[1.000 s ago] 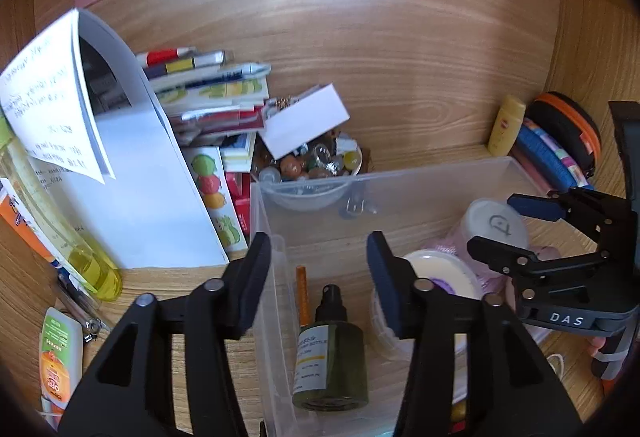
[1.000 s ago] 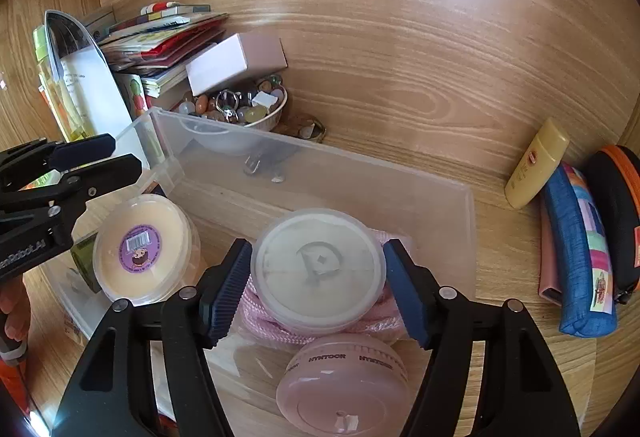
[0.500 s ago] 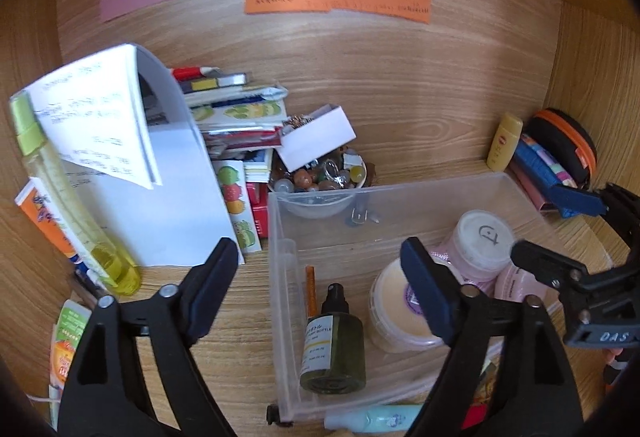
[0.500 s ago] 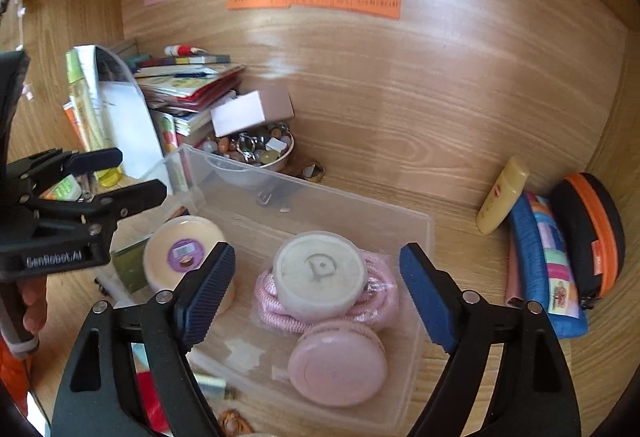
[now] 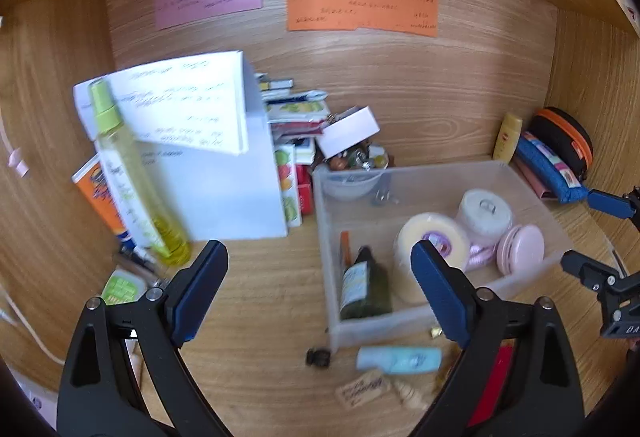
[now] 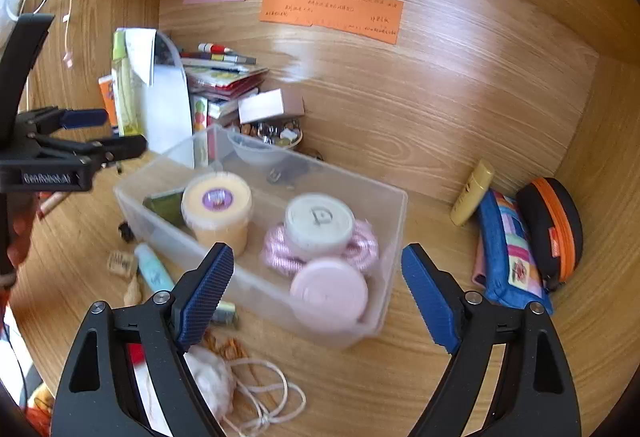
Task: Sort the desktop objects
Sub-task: 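Withdraw both tools from the bin toward the eraser and white bag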
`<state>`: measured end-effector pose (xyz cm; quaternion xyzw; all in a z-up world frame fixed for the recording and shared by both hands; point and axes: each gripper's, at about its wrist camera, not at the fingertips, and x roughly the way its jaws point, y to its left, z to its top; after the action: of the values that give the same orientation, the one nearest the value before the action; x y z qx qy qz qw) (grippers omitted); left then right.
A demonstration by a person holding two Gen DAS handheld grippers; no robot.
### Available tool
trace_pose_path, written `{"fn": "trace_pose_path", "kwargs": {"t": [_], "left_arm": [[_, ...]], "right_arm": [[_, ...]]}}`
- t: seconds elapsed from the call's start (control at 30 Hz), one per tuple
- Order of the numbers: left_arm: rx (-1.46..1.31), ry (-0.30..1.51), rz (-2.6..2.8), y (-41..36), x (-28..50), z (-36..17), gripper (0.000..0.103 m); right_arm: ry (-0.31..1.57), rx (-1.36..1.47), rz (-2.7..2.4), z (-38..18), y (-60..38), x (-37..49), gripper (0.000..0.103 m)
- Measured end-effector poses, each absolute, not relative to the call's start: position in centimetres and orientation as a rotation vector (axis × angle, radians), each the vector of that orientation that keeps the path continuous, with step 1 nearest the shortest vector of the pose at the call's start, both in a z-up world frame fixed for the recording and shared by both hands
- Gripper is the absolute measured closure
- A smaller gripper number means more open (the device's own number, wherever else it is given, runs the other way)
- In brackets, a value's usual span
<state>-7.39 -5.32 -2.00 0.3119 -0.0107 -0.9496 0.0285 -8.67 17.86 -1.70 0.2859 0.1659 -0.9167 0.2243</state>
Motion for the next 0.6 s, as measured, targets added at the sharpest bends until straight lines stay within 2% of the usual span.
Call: {"fn": "trace_pose_path", "kwargs": {"t": [0.23,0.6], "left_arm": [[1.026,-0.075,-2.874,-6.2,-5.2,-3.9,0.009],[1.260,-0.028,-2.767,-7.2,-3.5,-9.2,0.009]], "right_arm": [[0.440,0.873,-2.496,-3.6,18.7,-7.7,0.019],[0.377,1.035,-2.460,-7.0,20.1,-6.5,0.019]]}}
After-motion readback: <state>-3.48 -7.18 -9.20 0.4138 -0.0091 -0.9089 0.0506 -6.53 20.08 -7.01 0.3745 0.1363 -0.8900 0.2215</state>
